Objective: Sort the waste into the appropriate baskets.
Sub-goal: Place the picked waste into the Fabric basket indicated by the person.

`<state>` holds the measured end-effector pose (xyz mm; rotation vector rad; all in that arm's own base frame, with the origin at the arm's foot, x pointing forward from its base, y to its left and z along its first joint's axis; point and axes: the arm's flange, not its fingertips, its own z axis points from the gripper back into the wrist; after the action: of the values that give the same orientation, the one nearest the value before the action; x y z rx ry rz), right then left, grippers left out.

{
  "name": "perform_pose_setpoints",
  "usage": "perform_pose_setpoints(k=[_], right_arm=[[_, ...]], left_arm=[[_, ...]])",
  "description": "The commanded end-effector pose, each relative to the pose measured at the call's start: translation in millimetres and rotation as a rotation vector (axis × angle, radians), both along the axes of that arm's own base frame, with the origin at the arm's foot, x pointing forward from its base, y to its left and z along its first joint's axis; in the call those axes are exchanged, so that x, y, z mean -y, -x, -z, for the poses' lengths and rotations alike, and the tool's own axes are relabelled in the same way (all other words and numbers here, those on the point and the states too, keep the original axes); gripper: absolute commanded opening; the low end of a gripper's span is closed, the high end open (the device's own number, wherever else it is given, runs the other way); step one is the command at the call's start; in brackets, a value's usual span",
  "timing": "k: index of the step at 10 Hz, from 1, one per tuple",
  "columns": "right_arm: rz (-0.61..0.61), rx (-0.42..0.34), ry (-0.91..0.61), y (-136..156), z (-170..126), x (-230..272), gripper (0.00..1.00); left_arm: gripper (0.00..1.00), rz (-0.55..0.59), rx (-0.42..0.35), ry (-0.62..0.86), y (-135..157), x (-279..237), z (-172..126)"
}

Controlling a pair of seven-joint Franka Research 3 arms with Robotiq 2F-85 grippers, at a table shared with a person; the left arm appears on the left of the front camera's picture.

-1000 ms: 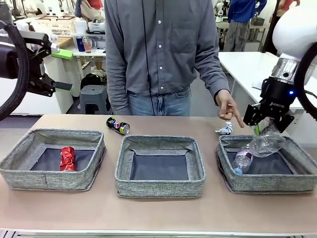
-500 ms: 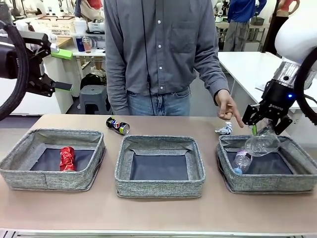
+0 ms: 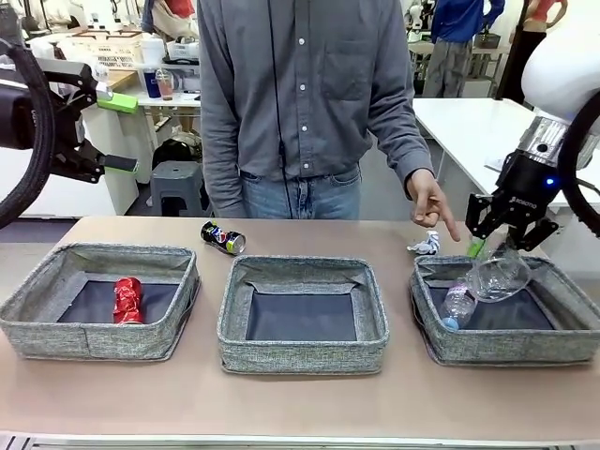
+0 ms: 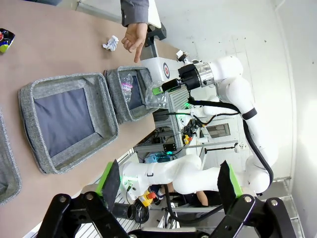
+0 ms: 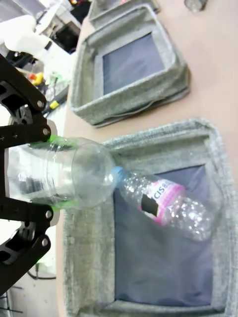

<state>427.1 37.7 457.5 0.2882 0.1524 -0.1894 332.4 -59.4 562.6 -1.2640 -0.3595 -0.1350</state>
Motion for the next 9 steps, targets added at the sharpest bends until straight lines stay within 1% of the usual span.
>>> perform_pose_setpoints(k=[1,7,8,9], right_arm=[[0.041,0.025,-0.025,3,1,0,1.00],[0.035,0.034,-0.032,2,-2,-1,1.00],[0.013,0.050,-0.058,1,-9,-4,1.00],[-0.066,0.130,-0.188,-1,-24,-17,1.00]], left_arm=[[1.00,0.002,-0.008,0.009,1,1,-3],[1.00,0.002,-0.008,0.009,1,1,-3],[1.00,0.002,-0.008,0.009,1,1,-3],[1.00,0.002,-0.008,0.009,1,1,-3]])
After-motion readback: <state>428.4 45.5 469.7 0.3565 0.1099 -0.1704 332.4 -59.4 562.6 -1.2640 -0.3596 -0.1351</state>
